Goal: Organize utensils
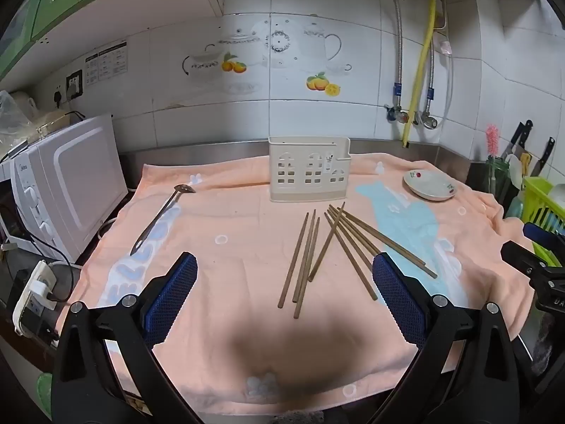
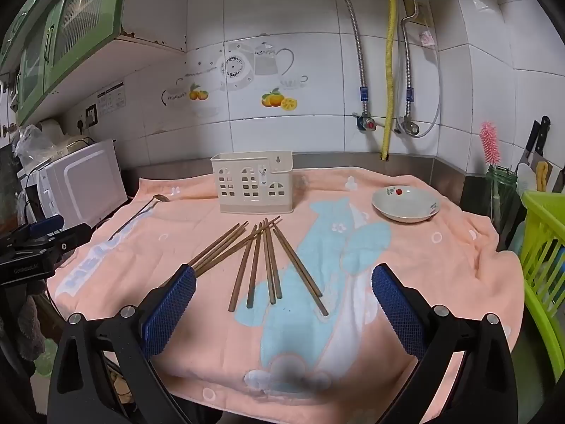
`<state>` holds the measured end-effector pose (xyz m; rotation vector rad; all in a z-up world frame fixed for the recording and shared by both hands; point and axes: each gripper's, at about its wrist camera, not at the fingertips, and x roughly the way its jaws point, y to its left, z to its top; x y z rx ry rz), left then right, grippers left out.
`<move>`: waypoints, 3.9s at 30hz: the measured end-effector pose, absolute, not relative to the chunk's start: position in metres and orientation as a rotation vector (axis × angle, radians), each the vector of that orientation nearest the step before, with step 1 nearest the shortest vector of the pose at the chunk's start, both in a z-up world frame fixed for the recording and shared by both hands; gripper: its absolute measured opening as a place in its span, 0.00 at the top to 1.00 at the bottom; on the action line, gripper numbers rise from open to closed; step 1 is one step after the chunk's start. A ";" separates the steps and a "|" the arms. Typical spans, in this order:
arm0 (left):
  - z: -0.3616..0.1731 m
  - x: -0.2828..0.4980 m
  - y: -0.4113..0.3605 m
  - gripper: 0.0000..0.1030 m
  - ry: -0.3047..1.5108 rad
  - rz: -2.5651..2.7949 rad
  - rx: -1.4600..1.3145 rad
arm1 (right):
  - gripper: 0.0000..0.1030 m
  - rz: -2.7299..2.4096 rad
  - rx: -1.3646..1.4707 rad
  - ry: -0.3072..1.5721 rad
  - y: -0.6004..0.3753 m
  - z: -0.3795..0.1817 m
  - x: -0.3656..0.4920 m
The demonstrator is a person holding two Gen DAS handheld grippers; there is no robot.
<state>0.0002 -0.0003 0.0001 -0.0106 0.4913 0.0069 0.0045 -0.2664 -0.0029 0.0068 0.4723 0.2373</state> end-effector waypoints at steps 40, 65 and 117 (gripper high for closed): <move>0.005 -0.014 -0.012 0.05 0.480 -0.037 -0.020 | 0.06 0.239 0.021 0.442 -0.263 0.001 -0.006; 0.005 -0.012 -0.014 0.05 0.490 -0.041 -0.014 | 0.06 0.243 0.024 0.449 -0.263 0.003 -0.003; -0.023 0.035 -0.013 0.05 0.608 -0.044 0.001 | 0.06 0.248 -0.003 0.537 -0.263 -0.021 0.039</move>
